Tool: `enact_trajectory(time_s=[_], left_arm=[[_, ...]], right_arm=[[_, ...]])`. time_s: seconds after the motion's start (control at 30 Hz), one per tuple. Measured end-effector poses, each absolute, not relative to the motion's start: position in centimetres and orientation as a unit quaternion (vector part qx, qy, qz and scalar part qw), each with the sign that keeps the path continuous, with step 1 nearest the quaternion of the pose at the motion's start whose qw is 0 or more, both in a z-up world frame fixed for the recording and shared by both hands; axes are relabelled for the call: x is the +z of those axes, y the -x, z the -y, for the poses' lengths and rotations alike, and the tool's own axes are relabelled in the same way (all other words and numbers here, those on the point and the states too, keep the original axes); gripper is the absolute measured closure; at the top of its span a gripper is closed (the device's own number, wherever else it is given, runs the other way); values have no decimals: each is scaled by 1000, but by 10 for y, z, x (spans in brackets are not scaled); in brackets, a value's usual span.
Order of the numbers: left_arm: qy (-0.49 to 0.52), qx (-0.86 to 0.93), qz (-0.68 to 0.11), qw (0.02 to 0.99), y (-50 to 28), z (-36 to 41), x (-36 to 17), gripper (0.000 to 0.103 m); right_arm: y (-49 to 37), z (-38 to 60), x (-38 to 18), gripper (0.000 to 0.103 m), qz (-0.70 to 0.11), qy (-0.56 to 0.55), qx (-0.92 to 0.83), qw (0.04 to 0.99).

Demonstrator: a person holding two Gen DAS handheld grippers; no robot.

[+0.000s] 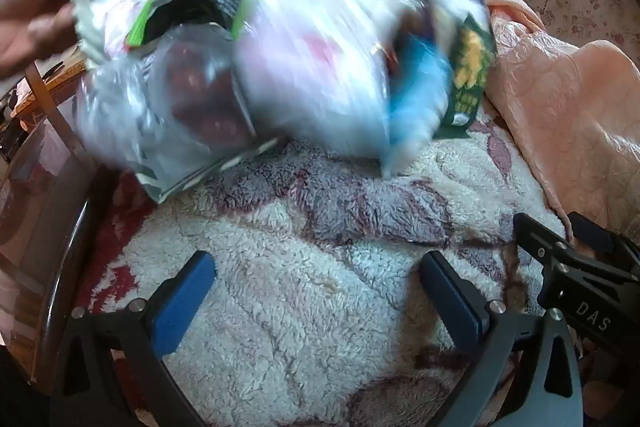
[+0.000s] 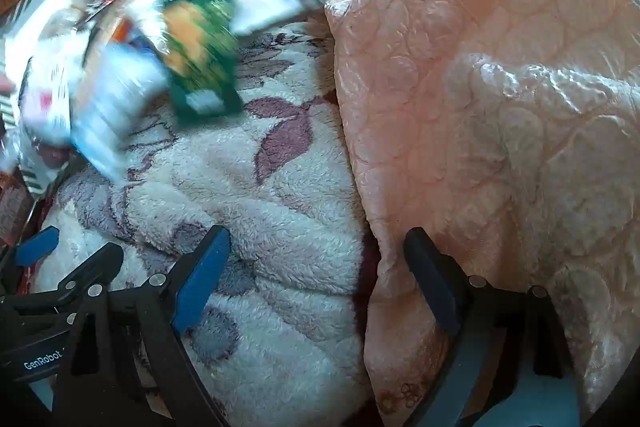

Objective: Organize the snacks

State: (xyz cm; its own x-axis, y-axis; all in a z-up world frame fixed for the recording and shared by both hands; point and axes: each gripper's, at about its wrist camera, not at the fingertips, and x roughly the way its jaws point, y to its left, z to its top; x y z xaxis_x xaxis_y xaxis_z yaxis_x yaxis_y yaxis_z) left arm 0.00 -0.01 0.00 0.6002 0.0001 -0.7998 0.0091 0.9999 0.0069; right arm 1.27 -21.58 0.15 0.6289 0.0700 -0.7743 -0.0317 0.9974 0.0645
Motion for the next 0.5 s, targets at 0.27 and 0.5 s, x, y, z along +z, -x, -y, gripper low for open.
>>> enact_trajectory(time_s=[0.27, 0.5], left_arm=[[-5, -3, -447, 894, 0, 0, 0, 0], [-5, -2, -447, 895, 2, -2, 2, 0]], right_arm=[[-14, 208, -2, 12, -430, -21, 27, 902], [-14, 211, -3, 12, -431, -22, 27, 902]])
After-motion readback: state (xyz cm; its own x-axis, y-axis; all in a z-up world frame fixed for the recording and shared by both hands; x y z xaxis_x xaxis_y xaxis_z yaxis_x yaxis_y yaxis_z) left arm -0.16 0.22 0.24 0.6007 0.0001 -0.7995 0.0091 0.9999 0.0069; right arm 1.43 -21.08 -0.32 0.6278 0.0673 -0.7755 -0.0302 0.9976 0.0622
